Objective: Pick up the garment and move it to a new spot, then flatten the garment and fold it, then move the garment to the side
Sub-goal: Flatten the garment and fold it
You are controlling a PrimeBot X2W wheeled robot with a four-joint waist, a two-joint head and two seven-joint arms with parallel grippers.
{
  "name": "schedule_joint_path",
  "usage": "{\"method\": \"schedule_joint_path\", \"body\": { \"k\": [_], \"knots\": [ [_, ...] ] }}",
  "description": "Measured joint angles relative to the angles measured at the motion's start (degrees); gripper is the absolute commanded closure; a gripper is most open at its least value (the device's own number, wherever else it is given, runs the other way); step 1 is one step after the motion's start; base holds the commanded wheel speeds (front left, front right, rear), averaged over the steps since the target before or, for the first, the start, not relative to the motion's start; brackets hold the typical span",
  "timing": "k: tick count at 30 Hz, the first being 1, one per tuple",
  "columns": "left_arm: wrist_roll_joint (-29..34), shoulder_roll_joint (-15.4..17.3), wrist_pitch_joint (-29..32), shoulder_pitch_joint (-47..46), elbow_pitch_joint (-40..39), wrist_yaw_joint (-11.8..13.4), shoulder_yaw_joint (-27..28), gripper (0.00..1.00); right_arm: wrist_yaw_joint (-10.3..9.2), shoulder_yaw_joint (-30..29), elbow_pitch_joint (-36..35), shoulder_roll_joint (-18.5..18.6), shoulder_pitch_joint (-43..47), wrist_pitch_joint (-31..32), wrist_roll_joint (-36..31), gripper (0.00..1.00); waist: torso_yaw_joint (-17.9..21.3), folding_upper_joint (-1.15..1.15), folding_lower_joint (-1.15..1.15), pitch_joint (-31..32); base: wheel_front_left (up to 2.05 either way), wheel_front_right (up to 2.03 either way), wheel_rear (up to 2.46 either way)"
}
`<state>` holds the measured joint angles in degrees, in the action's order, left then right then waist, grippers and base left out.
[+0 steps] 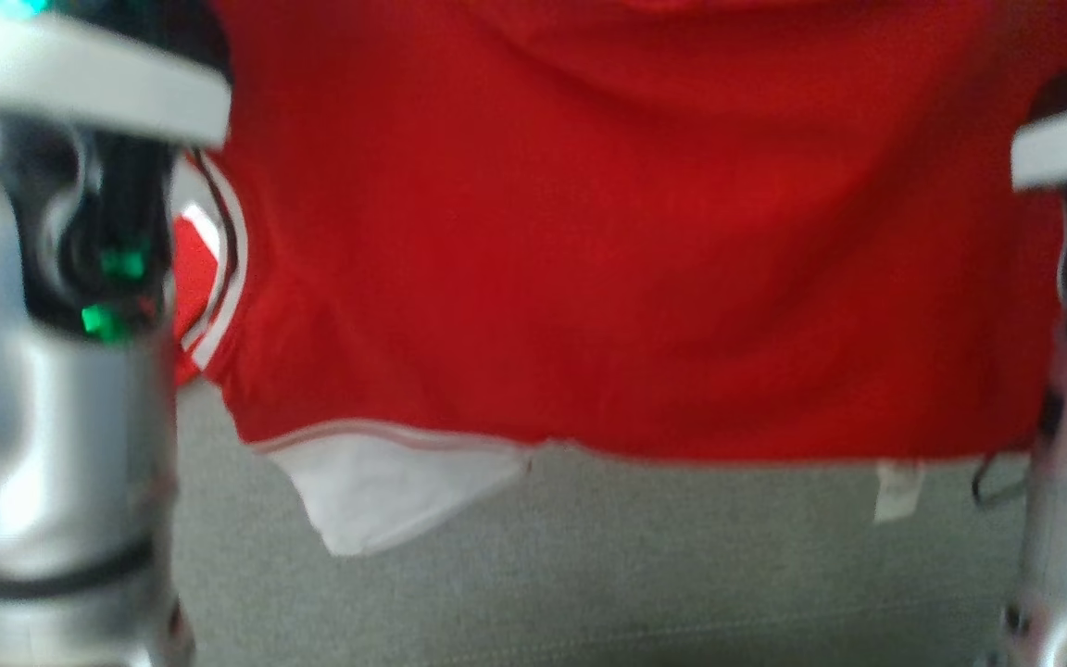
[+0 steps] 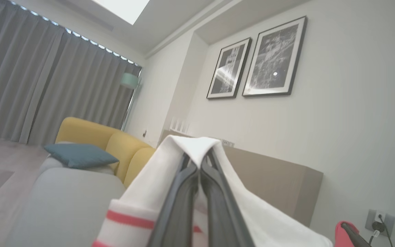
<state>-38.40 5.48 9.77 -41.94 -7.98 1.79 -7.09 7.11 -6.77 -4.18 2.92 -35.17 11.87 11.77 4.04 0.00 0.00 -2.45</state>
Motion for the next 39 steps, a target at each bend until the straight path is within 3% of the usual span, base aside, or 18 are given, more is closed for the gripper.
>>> {"method": "schedule_joint_path", "body": {
  "k": [3, 8, 9, 14, 18, 23, 31, 39],
  "knots": [
    [0.0, 1.1, 1.3, -7.0, 7.6, -1.3, -0.2, 1.0, 0.0, 0.2, 6.4, 0.0, -8.0, 0.0, -1.9, 1.0, -0.1, 0.0, 0.0, -4.0, 0.0, 0.0, 0.0],
    [2.3, 3.2, -1.0, -22.7, 21.6, -3.5, 0.3, 1.0, 0.0, 0.8, 21.6, 0.2, -26.0, -6.9, -4.4, 1.0, -0.4, 0.0, 0.0, -11.8, 0.0, 0.0, 0.0],
    [2.3, 3.2, -1.0, -22.7, 21.6, -3.5, 0.3, 1.0, 0.0, 0.8, 21.6, 0.2, -26.0, -6.9, -4.4, 1.0, -0.4, 0.0, 0.0, -11.8, 0.0, 0.0, 0.0],
    [4.8, 3.7, -9.0, -36.6, 32.7, -5.2, 0.8, 1.0, 0.0, -2.1, 36.1, 0.6, -43.2, -16.9, -7.8, 1.0, -0.9, 0.0, 0.01, -19.0, 0.0, 0.0, 0.0],
    [5.2, 2.4, -15.5, -40.9, 39.5, -5.9, 1.4, 1.0, 0.0, -6.1, 44.7, 1.1, -49.6, -24.3, -9.8, 1.0, -2.0, 0.0, 0.02, -22.7, 0.0, 0.0, 0.0],
    [6.1, 0.6, -21.5, -40.0, 46.2, -6.9, 0.4, 1.0, 0.0, -8.7, 54.5, 1.1, -49.5, -26.1, -10.1, 1.0, -4.0, 0.0, 0.01, -24.6, 0.0, 0.0, 0.0],
    [8.1, -0.2, -23.5, -28.6, 54.1, -8.9, -5.9, 1.0, 0.0, -10.5, 66.8, 1.7, -39.7, -26.4, -12.9, 1.0, -5.0, 0.0, 0.01, -24.8, 0.0, 0.0, 0.0],
    [5.4, 2.9, -24.0, -14.0, 52.9, -8.9, -17.2, 1.0, 0.0, -4.0, 77.0, 5.8, -32.2, -22.6, -14.2, 1.0, -5.4, 0.0, 0.0, -20.8, 0.0, 0.0, 0.0]
  ]
}}
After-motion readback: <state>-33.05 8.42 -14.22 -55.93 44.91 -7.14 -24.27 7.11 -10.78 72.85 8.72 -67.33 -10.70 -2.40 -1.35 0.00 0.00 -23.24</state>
